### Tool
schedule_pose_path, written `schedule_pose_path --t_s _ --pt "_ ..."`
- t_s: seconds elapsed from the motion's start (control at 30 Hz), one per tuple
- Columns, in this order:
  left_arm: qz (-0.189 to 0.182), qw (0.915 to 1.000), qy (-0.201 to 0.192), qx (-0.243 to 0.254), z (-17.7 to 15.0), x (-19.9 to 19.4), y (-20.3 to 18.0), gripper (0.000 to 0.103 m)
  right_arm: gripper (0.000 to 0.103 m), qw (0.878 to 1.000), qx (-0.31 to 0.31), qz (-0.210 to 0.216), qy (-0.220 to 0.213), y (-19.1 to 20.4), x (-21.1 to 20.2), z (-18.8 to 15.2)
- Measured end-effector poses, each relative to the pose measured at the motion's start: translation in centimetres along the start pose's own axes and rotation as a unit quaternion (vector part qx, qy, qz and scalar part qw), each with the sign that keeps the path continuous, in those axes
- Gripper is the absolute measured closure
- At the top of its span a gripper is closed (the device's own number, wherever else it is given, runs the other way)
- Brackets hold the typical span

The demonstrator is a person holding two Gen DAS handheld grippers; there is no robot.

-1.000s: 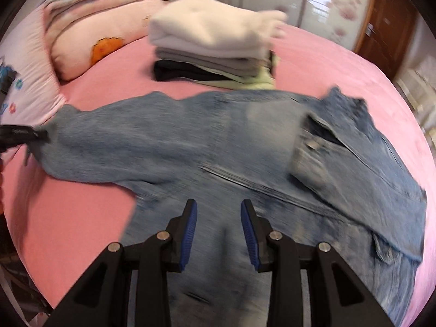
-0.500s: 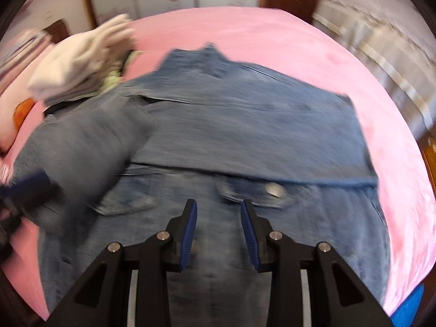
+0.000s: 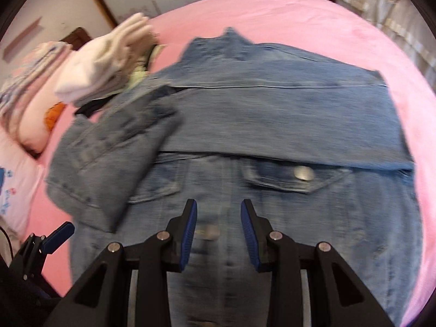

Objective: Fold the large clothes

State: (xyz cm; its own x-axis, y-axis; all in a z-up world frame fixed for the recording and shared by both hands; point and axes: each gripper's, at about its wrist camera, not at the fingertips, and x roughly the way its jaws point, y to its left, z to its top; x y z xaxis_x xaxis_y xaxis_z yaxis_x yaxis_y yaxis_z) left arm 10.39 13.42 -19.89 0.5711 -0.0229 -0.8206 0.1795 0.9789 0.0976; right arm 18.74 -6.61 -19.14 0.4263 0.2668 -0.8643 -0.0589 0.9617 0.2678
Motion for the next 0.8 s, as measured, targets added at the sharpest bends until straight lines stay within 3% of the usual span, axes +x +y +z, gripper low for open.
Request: schedule_pose_path --t_s 0.2,0.33,0.4,0.6,0.67,0.7,0.73,0.8 --pt "0.024 0.9956 0.017 -0.089 -1.6 -0.5 4.8 0.027 0.069 0.996 -0.086 0.015 -0.023 6.7 -0.7 2.1" --pt "0.040 0.9931 0.028 -0.106 -2.6 0.3 6.5 0.027 0.047 0.986 -0.157 -0.011 -0.052 11.7 -0.5 2.6" --pt "0.043 0.9917 0.032 -0.117 -3.1 0.3 7.4 0.027 0.047 0.980 -0.188 -0.022 -0.056 13.8 0.0 2.4" --pt "0.035 0.9867 0.043 -0.153 -3.9 0.9 9.5 0.027 0.047 0.952 -0.270 -0.135 -0.051 18.3 4.9 1.2" --pt "0.032 0.9857 0.047 -0.159 -4.0 1.0 9.8 0.027 0.052 0.948 -0.279 -0.141 -0.050 18.3 5.9 1.3" --pt "0.031 0.9853 0.048 -0.161 -4.1 1.0 9.9 0.027 0.077 0.950 -0.273 -0.141 -0.056 17.9 5.8 1.5" --pt "0.032 0.9852 0.048 -0.162 -4.1 1.0 10.0 0.027 0.088 0.954 -0.253 -0.146 -0.066 16.8 5.1 2.0" --pt "0.031 0.9855 0.047 -0.160 -4.2 0.9 9.9 0.027 0.088 0.969 -0.196 -0.129 -0.082 13.4 3.0 3.0"
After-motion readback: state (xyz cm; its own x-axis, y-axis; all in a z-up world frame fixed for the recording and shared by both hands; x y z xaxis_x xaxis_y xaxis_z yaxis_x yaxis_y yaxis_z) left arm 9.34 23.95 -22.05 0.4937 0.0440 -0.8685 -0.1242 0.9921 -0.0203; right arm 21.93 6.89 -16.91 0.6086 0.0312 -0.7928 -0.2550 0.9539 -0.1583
